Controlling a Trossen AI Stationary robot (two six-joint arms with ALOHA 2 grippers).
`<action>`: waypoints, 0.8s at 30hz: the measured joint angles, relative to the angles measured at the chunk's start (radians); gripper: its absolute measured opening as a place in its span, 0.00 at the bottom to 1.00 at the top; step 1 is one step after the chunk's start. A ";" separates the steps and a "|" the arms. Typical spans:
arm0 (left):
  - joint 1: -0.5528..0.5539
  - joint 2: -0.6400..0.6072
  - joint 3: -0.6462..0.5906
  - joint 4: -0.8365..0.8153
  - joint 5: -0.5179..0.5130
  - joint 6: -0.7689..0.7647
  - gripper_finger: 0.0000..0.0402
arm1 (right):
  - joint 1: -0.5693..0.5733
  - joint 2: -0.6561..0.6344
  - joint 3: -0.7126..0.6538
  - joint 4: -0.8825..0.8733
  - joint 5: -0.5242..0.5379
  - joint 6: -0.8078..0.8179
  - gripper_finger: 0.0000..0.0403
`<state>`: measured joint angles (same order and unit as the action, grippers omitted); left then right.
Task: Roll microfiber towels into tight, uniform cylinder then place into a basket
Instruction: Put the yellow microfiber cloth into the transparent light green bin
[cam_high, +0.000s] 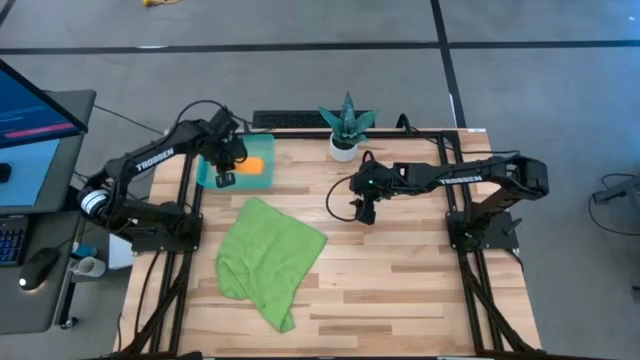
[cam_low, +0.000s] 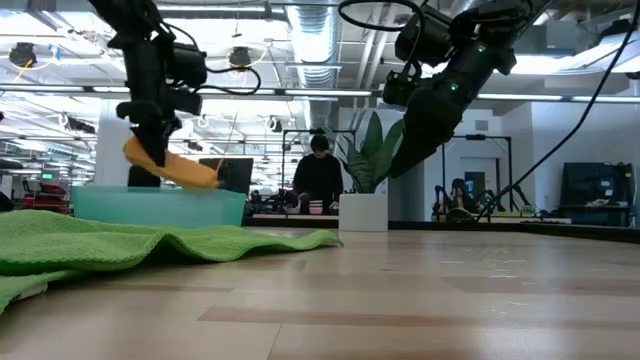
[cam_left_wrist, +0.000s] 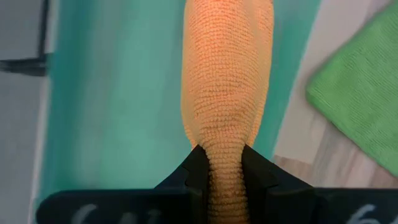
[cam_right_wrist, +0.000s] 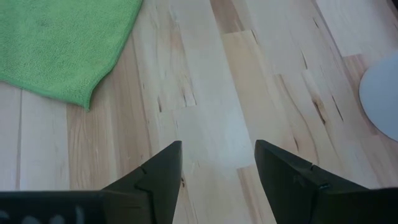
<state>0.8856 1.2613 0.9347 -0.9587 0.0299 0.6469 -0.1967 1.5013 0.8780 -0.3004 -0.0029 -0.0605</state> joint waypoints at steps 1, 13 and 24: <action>-0.002 0.000 -0.011 0.007 0.007 0.013 0.08 | 0.000 0.000 0.000 0.000 0.000 0.000 0.56; -0.045 0.001 -0.105 0.121 0.017 0.076 0.08 | 0.024 0.000 0.000 0.012 0.000 -0.001 0.56; -0.009 0.166 -0.033 0.209 -0.099 0.078 0.08 | 0.039 0.000 0.001 0.033 -0.001 -0.001 0.56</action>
<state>0.8762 1.4277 0.9019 -0.7497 -0.0693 0.7245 -0.1574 1.5013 0.8787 -0.2679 -0.0036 -0.0616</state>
